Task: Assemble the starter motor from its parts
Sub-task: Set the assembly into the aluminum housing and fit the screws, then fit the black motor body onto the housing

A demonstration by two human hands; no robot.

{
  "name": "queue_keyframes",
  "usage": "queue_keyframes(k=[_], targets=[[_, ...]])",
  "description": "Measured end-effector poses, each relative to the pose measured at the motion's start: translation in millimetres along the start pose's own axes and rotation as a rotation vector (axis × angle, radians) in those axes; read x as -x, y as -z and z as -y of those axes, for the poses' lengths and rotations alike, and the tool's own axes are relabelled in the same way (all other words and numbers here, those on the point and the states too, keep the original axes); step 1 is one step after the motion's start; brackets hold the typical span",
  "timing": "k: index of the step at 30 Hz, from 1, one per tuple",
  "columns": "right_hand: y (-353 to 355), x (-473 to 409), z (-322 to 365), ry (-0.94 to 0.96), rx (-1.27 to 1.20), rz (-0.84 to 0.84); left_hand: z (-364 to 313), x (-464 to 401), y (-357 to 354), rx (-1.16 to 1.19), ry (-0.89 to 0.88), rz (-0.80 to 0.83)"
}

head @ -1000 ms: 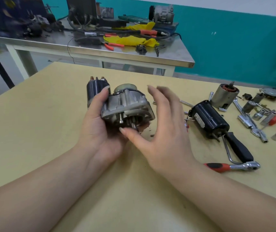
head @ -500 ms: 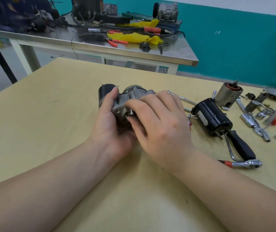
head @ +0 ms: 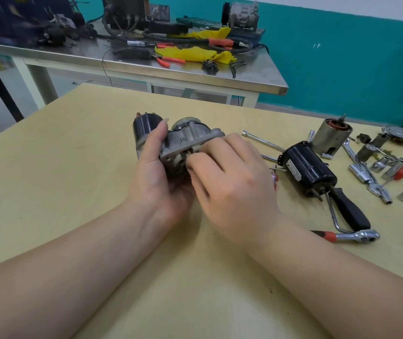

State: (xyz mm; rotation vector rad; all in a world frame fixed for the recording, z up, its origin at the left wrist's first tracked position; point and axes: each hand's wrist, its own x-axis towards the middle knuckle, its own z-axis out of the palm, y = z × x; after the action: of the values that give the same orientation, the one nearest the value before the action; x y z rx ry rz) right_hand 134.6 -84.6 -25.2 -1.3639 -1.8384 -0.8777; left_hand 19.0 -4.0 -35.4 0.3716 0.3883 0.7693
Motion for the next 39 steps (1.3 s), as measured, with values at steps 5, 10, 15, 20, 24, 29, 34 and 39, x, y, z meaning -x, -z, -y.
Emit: queue_keyframes(k=[5, 10, 15, 20, 24, 29, 34, 39], targets=[[11, 10, -2, 0.177, -0.338, 0.164, -11, -6, 2, -0.063, -0.058, -0.006], [30, 10, -34, -0.006, -0.142, 0.552, -29, -15, 14, -0.250, -0.242, -0.001], [28, 6, -32, -0.077, -0.085, 0.920, -28, -17, 17, -0.374, -0.238, 0.073], [38, -5, -42, -0.233, -0.128, 1.086, -25, -12, 17, -0.447, -0.204, 0.147], [66, -21, -108, -0.551, 0.216, 0.938, -25, -8, 16, -0.404, -0.143, 0.222], [57, 0, -142, -0.816, 0.423, 1.131, -15, -5, 12, -0.310, -0.114, 0.175], [47, 6, -152, -0.891, 0.325, 0.983, -11, -4, 10, -0.236, -0.087, 0.120], [52, 1, -152, -0.936, 0.193, 0.801, -15, -4, 8, -0.190, -0.070, 0.115]])
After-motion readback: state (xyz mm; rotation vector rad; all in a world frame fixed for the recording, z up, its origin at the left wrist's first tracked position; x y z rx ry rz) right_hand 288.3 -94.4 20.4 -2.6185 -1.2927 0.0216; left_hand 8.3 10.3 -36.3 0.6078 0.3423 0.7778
